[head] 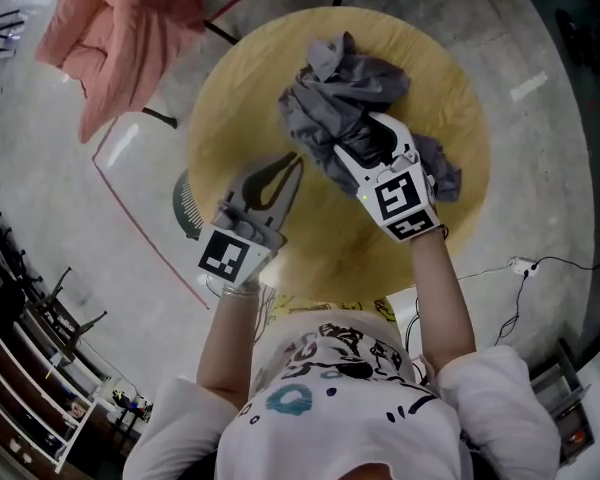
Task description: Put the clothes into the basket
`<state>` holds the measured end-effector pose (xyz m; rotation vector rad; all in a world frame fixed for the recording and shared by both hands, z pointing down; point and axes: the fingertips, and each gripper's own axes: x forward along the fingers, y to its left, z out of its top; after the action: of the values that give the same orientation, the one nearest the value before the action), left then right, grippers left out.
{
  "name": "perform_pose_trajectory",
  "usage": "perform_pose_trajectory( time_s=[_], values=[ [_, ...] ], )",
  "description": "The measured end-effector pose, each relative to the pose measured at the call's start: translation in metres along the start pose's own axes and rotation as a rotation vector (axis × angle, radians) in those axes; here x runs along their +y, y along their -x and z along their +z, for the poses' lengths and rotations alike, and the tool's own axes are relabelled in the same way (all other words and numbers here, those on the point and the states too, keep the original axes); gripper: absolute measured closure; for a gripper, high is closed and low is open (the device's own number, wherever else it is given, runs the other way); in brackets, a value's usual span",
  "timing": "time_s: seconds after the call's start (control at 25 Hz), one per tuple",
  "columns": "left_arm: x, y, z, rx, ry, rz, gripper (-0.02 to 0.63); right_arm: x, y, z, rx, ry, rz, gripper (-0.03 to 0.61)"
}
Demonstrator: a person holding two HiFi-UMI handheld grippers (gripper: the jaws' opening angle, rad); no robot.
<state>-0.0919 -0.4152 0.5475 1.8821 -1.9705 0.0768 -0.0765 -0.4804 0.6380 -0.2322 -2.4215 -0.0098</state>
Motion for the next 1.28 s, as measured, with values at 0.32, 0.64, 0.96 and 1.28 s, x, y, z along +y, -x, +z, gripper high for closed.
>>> perform_pose_trajectory(
  time_s=[0.32,0.64,0.96,1.28],
  values=[
    [-0.007,0.002,-0.004,0.002,0.018,0.002,0.597,-0.008,0.001,-0.003,0.035,-0.004,-0.111,0.465],
    [-0.014,0.013,-0.001,0.014,0.013,-0.013,0.597,-0.003,0.008,-0.007,0.05,-0.08,-0.085,0.492],
    [-0.031,0.036,0.009,0.02,-0.023,-0.029,0.597,0.024,0.043,0.009,0.007,-0.059,-0.104,0.494],
    [-0.054,0.063,0.015,0.023,-0.048,-0.068,0.597,0.048,0.082,0.024,-0.024,-0.063,-0.147,0.494]
  ],
)
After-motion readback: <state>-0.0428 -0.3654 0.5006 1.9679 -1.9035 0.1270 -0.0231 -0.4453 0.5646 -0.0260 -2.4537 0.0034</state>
